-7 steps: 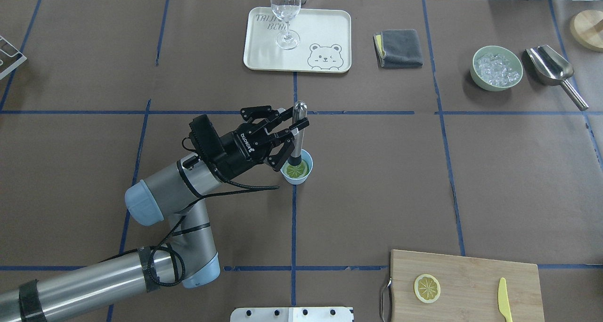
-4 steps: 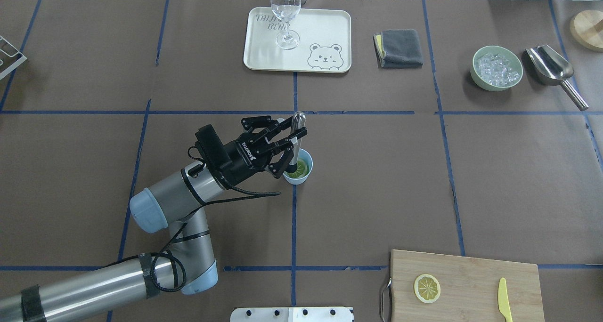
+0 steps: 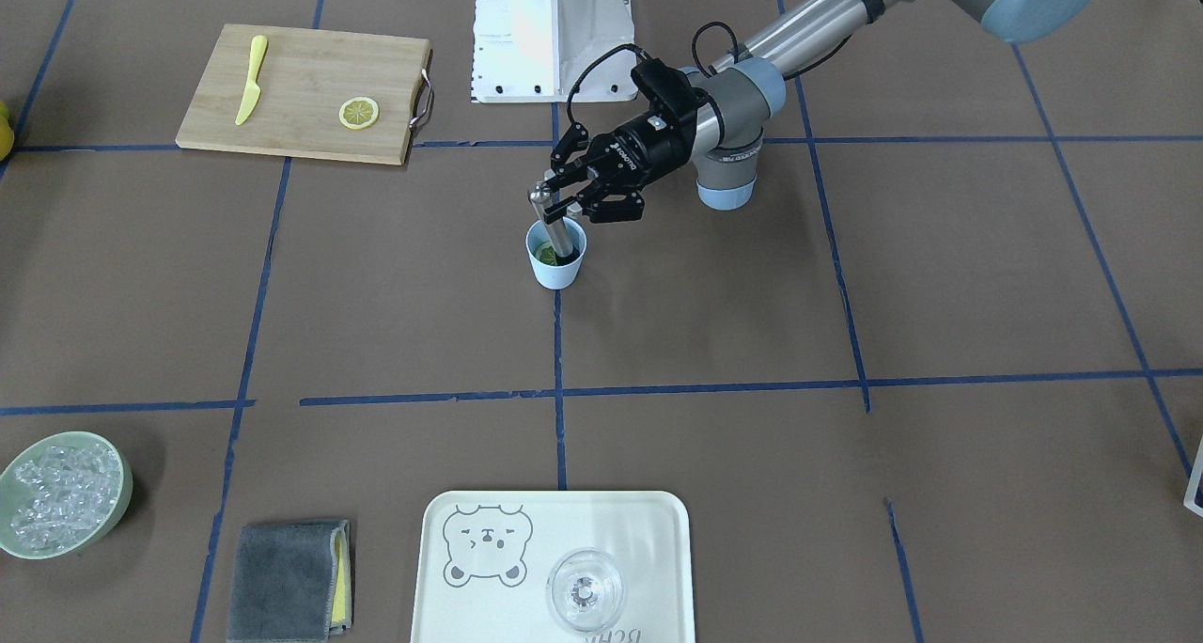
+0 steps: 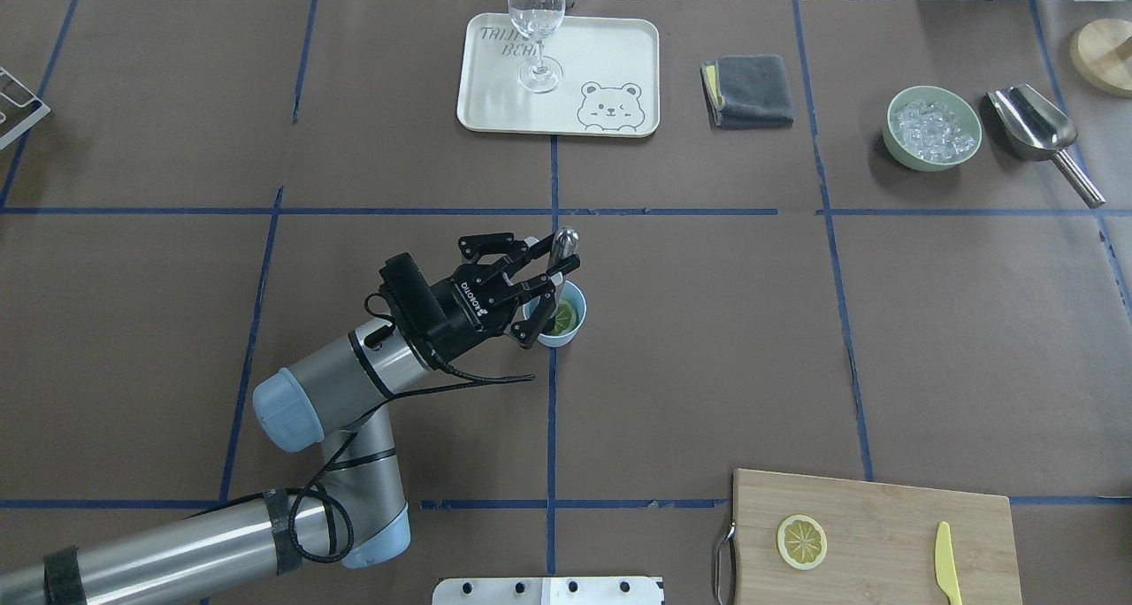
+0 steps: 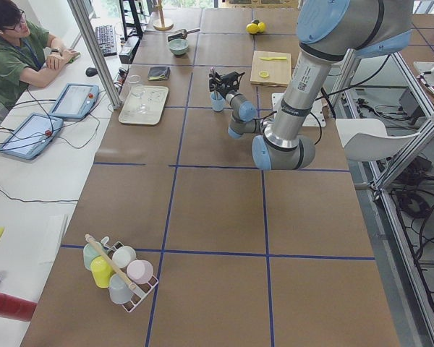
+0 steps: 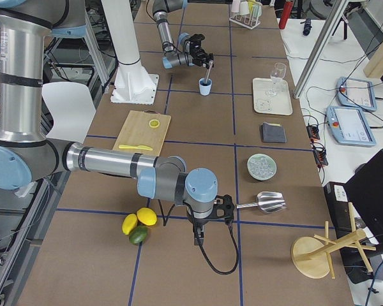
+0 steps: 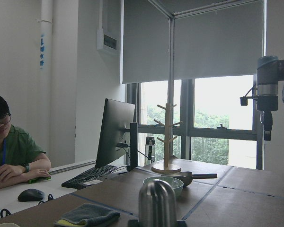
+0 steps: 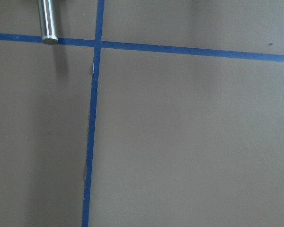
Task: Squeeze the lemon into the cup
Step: 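Press the muddler down into the cup with the left gripper, then lift the muddler out of the cup with the left gripper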
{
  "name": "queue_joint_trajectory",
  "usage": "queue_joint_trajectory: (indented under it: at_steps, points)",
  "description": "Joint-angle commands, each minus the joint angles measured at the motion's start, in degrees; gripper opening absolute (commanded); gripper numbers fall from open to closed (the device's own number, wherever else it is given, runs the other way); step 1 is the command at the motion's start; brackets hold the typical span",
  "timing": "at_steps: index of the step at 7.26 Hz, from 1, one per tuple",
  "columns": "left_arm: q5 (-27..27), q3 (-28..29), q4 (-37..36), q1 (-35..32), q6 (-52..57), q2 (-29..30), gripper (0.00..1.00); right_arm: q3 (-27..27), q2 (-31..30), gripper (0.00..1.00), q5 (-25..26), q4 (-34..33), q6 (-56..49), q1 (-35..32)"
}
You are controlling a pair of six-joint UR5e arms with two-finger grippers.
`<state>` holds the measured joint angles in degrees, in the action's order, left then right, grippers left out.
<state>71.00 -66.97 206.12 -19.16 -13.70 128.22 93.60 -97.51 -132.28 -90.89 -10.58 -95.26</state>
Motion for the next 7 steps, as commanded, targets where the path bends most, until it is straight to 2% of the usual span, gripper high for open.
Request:
queue_joint_trajectory:
  at_steps: [1, 2, 3, 5, 7]
  points:
    - [0.1, -3.4, -0.3, -1.0, -0.3, 0.2, 0.0, 0.0, 0.0, 1.0, 0.0, 0.1, 0.0, 0.1]
    - [0.4, -5.8, -0.4, -2.6, -1.0, 0.3, 0.0, 0.0, 0.0, 1.0, 0.0, 0.2, 0.0, 0.1]
    - [3.0, -8.5, -4.5, -5.4, -3.8, -0.1, 0.0, 0.0, 0.0, 1.0, 0.0, 0.3, 0.0, 0.1]
    - [5.1, -20.2, -23.8, -7.8, -6.5, -1.2, 0.0, -0.3, -0.1, 1.0, 0.0, 0.4, -0.6, 0.1]
    - [5.4, -26.1, -42.6, -10.4, -9.1, -1.3, 0.0, -0.5, -0.3, 1.0, -0.1, 0.4, -0.6, 0.1]
